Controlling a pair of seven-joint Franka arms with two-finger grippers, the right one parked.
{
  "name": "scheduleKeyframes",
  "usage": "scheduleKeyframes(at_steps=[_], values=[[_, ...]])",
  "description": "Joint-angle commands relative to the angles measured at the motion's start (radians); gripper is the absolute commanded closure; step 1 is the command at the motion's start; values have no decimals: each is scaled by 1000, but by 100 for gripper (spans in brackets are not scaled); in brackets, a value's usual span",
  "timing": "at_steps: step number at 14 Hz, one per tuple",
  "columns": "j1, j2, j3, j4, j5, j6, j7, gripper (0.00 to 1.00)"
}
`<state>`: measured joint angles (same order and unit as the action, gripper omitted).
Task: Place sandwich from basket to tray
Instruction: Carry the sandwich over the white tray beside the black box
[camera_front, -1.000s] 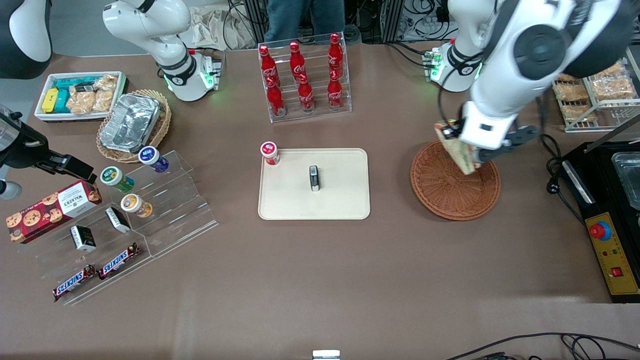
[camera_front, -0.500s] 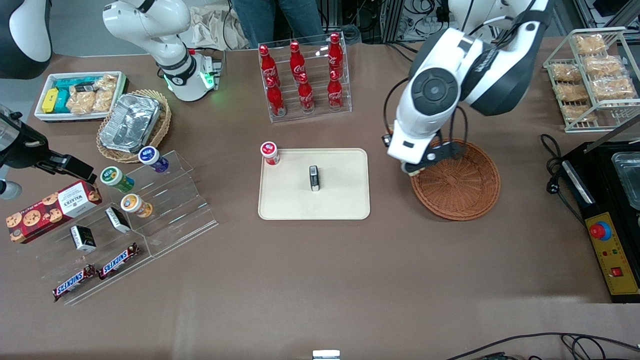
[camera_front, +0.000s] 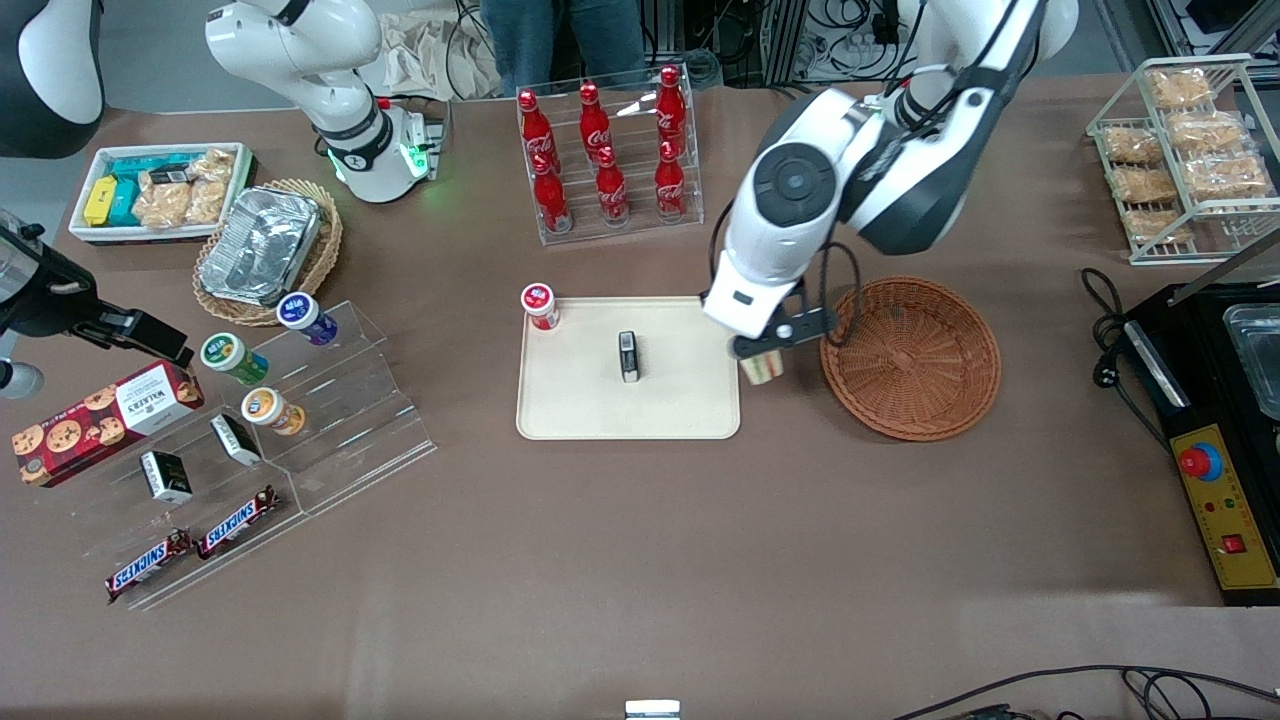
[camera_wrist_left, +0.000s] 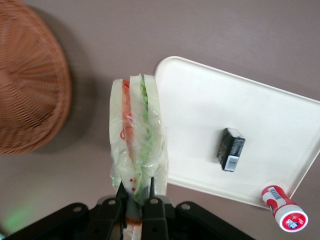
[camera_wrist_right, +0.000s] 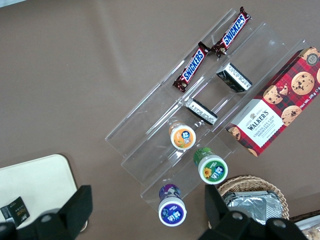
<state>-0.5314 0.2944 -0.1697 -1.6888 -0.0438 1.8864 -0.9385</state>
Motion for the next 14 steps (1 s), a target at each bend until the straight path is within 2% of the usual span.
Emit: scheduleKeyframes(at_steps=[1,3,7,11,12,13,14], values=[[-50,52,10,-15,53,92,15,100],[-85,71,10,-63,82,158,58,100],[-91,75,10,-228,91,380,118,100],[-96,117,12,-256,93,454,162,98],[-96,118,13,-255,93,456,162,80],[-94,115,13,-255,94,456,162,27],[-93,112,15,-255,93,456,156,1]])
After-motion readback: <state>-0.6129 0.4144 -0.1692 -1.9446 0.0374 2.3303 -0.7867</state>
